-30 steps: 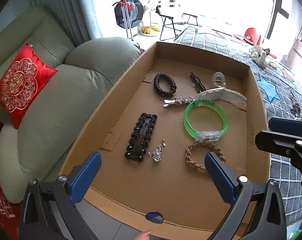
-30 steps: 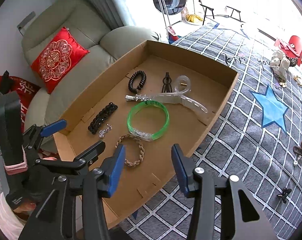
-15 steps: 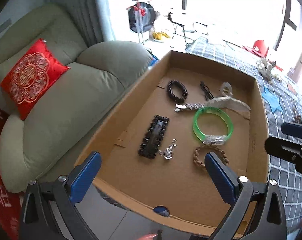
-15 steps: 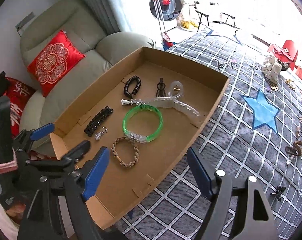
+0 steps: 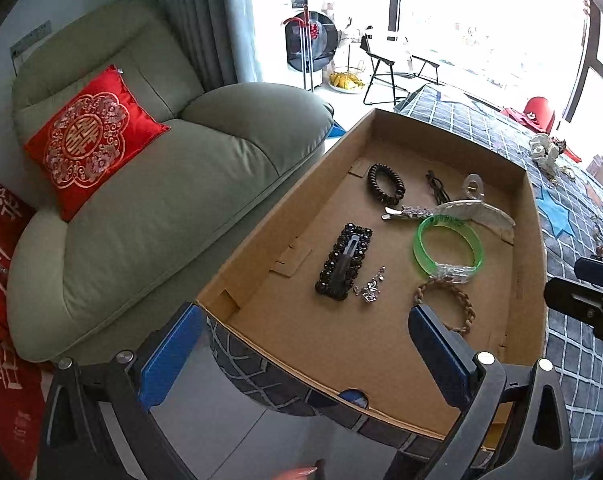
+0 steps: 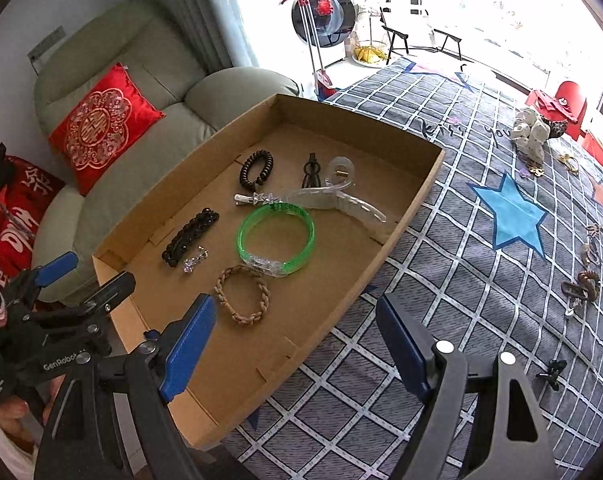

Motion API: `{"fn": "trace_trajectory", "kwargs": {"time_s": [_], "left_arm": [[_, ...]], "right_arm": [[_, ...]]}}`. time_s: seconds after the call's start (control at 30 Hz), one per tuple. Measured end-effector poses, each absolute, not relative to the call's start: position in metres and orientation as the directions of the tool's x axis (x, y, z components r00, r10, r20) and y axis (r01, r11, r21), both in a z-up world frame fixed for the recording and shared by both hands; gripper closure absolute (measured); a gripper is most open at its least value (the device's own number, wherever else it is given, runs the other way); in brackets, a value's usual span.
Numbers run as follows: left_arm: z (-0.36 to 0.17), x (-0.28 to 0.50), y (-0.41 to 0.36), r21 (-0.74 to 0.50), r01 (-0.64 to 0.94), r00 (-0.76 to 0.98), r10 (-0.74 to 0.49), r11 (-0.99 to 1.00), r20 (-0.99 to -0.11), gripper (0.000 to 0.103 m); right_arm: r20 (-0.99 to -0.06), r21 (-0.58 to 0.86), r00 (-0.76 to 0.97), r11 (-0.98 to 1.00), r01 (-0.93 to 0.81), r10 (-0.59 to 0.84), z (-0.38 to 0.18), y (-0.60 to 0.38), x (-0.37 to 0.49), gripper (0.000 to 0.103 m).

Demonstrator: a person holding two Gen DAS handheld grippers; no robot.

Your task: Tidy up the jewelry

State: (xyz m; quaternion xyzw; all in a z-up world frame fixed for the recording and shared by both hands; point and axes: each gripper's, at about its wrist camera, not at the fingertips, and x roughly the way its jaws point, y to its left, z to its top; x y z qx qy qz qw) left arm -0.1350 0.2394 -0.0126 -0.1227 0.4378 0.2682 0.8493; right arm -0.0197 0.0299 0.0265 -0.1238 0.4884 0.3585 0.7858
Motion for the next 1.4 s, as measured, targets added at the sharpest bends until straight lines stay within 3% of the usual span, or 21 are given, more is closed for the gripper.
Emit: {"fn": "trace_trajectory", "kwargs": {"time_s": [1.4], "left_arm": [[-0.009, -0.143, 0.195, 0.056, -0.559, 0.464, 0.368, 0.828, -0.805, 0.000]], "right_arm": [[-0.821, 0.076, 0.390, 0.756, -0.650, 0.417, 0.038, 0.004, -0.049, 0.017]]}}
